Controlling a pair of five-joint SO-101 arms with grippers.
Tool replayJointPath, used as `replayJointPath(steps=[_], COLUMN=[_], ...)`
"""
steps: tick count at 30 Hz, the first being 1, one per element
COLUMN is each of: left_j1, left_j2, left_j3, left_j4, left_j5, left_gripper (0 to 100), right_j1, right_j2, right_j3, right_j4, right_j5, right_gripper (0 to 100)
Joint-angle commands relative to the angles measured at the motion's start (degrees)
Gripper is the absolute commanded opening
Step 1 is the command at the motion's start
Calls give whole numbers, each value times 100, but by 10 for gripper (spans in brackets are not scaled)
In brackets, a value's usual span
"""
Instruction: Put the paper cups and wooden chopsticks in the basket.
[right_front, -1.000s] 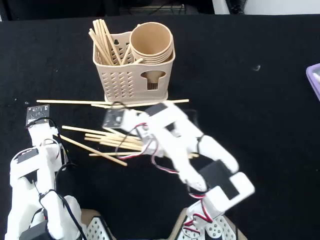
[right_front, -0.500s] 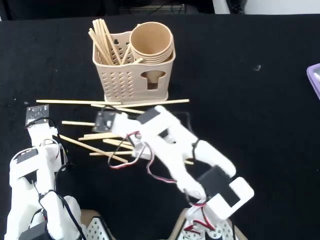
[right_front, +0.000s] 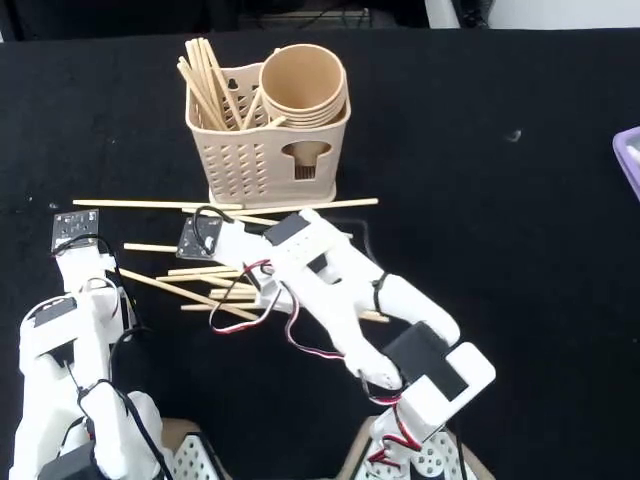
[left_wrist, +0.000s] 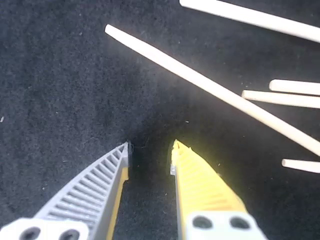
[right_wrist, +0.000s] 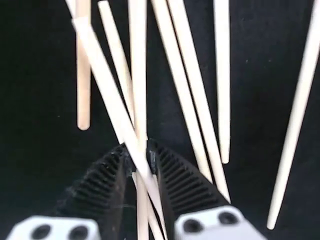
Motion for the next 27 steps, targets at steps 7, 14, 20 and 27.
replayJointPath(steps=[7, 14, 20, 27], left_j1=[-189, -189, -189, -189], left_j2=[44, 44, 44, 44], left_j3=[119, 119, 119, 119], left_j4=[-70, -70, -70, -70], left_j5=[44, 44, 44, 44], left_gripper=[137, 137, 137, 137], right_j1=[18, 9, -18, -53], right_j2=[-1455, -2035, -2932, -3582], right_j3=[-215, 57, 154, -813], right_j4=[677, 422, -211, -387], right_j5=[-53, -651, -1442, -2022], right_gripper=[11, 11, 11, 11])
